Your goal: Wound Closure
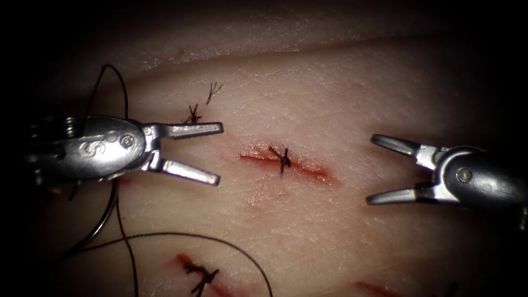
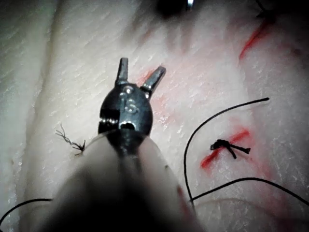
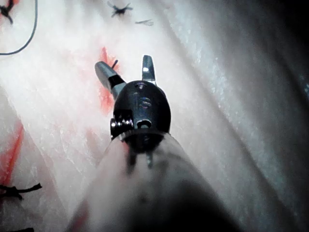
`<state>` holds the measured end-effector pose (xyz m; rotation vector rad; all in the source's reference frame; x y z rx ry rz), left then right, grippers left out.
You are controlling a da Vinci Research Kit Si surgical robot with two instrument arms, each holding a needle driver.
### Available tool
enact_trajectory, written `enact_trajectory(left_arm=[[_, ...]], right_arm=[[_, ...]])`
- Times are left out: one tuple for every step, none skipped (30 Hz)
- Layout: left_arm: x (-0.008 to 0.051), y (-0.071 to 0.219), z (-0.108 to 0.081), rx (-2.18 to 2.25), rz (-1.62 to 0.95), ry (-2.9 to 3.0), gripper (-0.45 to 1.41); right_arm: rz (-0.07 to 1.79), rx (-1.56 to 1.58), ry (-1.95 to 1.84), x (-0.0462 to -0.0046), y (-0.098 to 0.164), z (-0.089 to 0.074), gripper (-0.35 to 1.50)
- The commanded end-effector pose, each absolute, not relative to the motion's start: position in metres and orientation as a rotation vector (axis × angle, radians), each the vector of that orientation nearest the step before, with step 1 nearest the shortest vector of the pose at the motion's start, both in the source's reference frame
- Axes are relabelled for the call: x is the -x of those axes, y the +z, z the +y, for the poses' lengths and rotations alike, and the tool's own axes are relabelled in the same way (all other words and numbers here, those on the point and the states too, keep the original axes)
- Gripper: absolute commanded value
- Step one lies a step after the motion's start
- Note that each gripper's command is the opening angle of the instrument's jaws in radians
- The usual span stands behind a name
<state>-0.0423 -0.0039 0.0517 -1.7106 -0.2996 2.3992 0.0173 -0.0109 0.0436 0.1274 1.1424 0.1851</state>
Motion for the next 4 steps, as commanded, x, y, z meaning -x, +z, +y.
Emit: enact_trajectory(left_arm=[[0.0431, 0.0522, -0.0036, 1.713, -0.296, 2.400, 0.46], [0.0431, 0.0523, -0.0037, 1.713, -0.296, 2.401, 0.46], [0.0431, 0.0524, -0.0038, 1.713, -0.294, 2.402, 0.46], [0.0431, 0.0524, -0.0039, 1.713, -0.293, 2.403, 0.46]], right_arm=[[1.146, -0.127, 0.183, -0.0181, 0.0438, -0.0106, 1.09], [1.146, -0.127, 0.183, -0.0182, 0.0437, -0.0106, 1.09], [1.147, -0.127, 0.182, -0.0182, 0.0437, -0.0107, 1.09], [1.147, -0.126, 0.181, -0.0182, 0.0436, -0.0108, 1.09]])
